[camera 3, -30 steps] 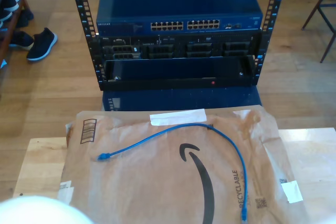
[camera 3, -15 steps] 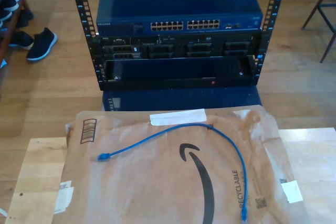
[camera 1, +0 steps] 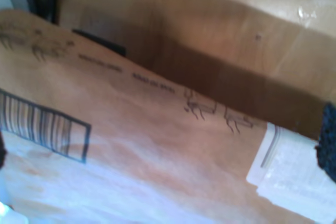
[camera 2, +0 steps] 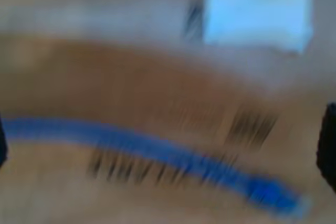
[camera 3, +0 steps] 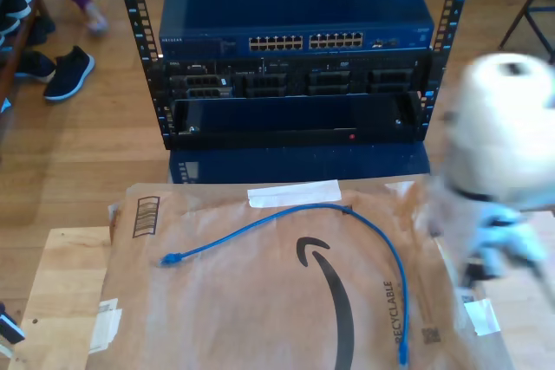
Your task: Grab the cable and plug it in
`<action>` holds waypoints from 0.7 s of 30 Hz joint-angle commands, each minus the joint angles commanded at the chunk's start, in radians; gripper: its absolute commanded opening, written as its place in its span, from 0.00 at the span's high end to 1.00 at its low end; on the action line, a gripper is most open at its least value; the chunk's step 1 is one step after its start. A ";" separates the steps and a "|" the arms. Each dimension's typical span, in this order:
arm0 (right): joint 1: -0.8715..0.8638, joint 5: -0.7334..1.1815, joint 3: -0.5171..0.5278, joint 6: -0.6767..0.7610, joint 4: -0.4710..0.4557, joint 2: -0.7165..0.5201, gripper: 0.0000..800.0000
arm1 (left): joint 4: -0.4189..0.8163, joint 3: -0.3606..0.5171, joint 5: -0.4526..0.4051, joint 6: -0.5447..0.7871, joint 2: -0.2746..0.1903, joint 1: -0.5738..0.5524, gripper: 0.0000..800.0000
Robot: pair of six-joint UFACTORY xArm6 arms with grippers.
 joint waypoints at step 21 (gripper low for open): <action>0.239 -0.281 -0.443 0.150 0.169 0.523 0.02 | -0.066 -0.043 -0.158 -0.198 0.074 -0.374 0.00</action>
